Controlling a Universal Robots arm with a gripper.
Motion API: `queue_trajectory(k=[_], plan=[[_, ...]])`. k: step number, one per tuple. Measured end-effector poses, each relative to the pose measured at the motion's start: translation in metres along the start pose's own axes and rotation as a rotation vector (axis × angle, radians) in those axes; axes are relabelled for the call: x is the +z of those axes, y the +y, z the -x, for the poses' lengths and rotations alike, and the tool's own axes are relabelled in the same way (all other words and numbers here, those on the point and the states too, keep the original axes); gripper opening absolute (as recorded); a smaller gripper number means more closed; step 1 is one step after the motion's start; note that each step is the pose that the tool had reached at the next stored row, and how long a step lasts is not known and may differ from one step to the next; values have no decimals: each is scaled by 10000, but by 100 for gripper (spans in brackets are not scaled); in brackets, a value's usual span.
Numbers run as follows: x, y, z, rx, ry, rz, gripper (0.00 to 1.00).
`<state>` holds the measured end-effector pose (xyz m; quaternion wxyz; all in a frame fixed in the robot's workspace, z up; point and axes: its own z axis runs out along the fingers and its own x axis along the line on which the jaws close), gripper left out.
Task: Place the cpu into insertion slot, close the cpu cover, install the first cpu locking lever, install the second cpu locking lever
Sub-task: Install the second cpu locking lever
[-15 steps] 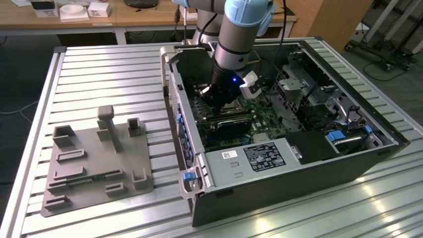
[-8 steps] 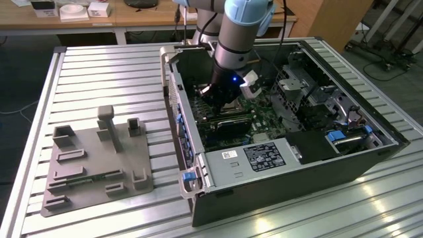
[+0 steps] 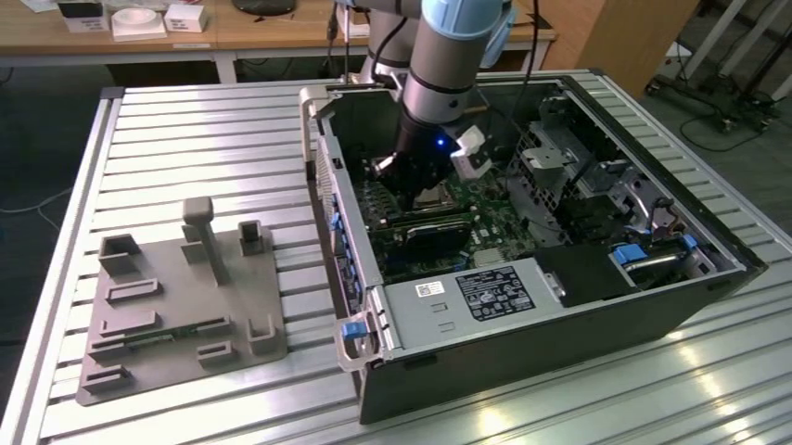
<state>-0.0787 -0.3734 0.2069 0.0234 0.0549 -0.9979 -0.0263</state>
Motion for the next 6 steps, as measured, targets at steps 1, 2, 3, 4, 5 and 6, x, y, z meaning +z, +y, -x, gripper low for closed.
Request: queue_trajectory(k=[1, 2, 3, 4, 5, 6], plan=[[-7, 0, 0, -1, 0, -1, 11], [-8, 1, 0, -2, -2, 0, 11], [-9, 1, 0, -3, -1, -1, 11], [-9, 0, 0, -4, -1, -1, 11], [-9, 1, 0, -4, -1, -1, 11], [-9, 1, 0, -5, -1, -1, 11]])
